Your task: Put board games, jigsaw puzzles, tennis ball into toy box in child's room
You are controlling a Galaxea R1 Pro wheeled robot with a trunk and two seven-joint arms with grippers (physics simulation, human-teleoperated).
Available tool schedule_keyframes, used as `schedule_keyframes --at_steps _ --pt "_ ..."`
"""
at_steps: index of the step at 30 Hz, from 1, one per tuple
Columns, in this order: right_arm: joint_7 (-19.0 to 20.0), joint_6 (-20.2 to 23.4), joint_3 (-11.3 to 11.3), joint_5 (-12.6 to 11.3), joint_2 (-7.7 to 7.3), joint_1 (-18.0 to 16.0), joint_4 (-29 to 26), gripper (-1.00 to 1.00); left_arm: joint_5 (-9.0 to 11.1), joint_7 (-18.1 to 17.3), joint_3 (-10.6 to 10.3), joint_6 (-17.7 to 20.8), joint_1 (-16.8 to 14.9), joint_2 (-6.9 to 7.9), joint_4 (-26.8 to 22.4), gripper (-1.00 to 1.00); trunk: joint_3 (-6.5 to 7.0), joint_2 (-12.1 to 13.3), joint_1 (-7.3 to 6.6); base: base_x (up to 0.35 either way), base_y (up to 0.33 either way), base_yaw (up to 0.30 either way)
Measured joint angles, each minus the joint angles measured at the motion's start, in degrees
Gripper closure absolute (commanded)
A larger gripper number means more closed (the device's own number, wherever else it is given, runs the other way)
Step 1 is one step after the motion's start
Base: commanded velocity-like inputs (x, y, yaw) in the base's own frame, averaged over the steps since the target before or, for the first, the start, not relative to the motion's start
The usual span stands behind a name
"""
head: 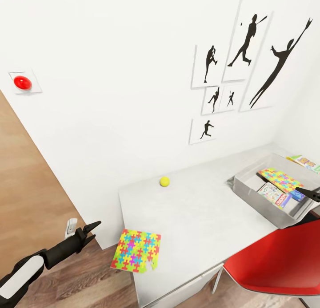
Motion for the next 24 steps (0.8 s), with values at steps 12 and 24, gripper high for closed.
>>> schedule_keyframes --at_steps 12,24 --pt "0.02 0.00 -1.33 0.00 -0.24 -0.01 -0.09 -1.00 0.00 0.00 0.12 0.00 -0.02 0.00 0.17 -1.00 -2.16 -4.83 2.64 0.001 0.000 0.000" --pt "0.01 0.00 -2.21 -0.02 -0.58 -0.01 -0.12 -1.00 0.00 0.04 0.16 0.00 0.00 0.00 0.57 -1.00 -3.07 -6.85 3.75 0.000 0.000 0.000"
